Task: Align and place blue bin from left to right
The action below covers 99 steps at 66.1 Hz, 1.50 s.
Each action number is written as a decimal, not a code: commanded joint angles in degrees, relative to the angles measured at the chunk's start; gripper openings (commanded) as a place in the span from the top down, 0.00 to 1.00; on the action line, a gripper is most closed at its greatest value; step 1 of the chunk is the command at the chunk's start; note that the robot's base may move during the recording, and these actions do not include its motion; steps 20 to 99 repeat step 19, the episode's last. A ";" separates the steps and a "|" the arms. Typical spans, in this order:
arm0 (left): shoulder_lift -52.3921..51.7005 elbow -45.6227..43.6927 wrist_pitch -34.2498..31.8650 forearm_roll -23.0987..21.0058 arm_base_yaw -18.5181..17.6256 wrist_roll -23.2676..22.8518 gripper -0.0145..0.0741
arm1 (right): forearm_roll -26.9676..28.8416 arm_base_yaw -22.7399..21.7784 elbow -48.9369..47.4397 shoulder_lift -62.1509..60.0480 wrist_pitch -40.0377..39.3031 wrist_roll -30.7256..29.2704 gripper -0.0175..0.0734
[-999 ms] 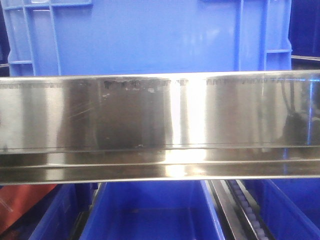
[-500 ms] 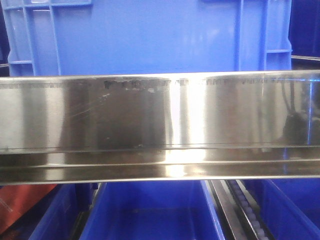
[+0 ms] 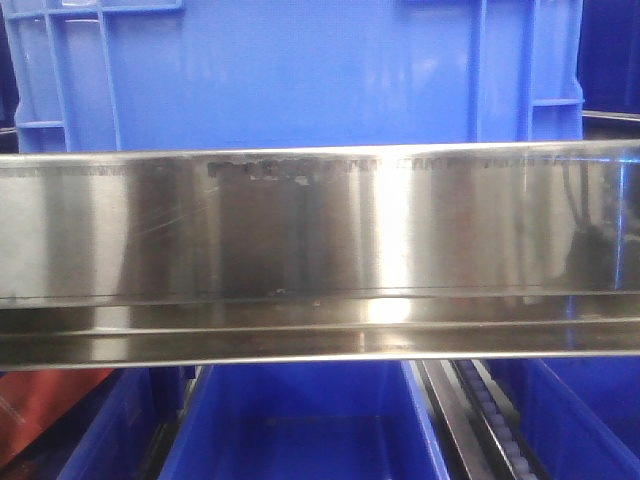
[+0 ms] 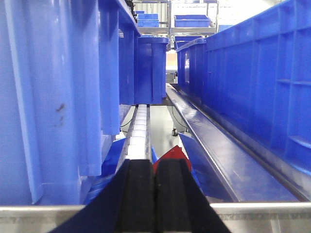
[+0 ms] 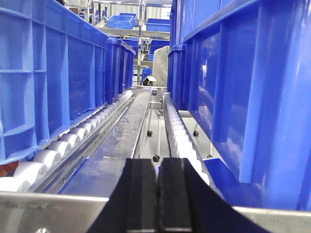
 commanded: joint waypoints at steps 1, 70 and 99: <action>-0.32 -0.14 -1.03 -0.32 0.08 0.00 0.96 | 0.12 -0.21 -0.02 -0.22 -1.17 -0.36 0.89; -0.32 -0.14 -1.03 -0.32 0.08 0.00 0.96 | 0.12 -0.21 -0.02 -0.22 -1.17 -0.36 0.89; -0.32 -0.14 -1.03 -0.32 0.08 0.00 0.96 | 0.12 -0.21 -0.02 -0.22 -1.17 -0.36 0.89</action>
